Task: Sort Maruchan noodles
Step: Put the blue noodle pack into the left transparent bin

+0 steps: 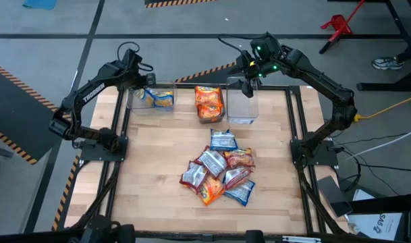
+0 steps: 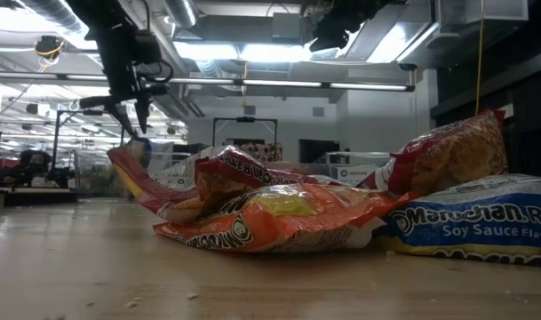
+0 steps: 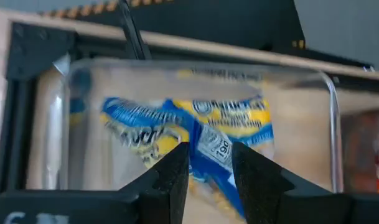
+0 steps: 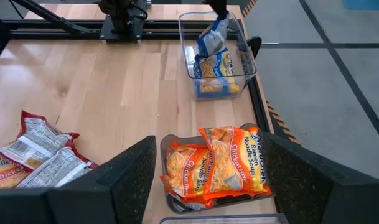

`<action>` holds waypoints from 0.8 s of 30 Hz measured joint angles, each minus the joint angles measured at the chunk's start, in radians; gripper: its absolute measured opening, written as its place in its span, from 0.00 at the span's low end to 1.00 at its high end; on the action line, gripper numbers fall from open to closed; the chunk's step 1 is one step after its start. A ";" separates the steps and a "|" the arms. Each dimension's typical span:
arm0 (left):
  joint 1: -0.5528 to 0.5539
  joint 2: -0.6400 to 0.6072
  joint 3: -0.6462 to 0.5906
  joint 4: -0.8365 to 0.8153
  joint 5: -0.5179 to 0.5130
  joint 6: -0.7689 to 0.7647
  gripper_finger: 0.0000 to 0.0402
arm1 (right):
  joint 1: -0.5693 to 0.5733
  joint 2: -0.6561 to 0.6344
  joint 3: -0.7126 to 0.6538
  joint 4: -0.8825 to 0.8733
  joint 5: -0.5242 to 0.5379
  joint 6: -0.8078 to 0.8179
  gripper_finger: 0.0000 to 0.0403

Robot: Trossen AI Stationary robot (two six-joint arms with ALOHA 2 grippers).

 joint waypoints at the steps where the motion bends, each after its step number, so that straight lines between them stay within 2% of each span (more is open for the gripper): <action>1: 0.000 0.003 0.000 0.012 -0.017 -0.001 0.29 | 0.000 0.000 0.000 0.000 0.000 0.000 0.69; 9: -0.013 0.034 0.000 0.048 -0.073 0.000 0.29 | 0.001 0.045 0.000 0.077 -0.019 0.048 0.69; 13: -0.013 0.035 0.000 0.085 -0.112 0.018 0.29 | 0.009 0.116 0.000 0.181 -0.048 0.128 0.69; 16: -0.014 0.027 0.000 0.116 -0.093 0.028 0.29 | 0.029 0.176 0.000 0.261 -0.051 0.164 0.69; 20: -0.027 -0.021 0.006 0.125 -0.047 0.201 0.28 | 0.061 0.250 -0.001 0.281 -0.053 0.169 0.69; 24: -0.067 -0.089 0.007 0.126 -0.062 0.415 0.28 | 0.082 0.290 0.000 0.308 -0.061 0.142 0.69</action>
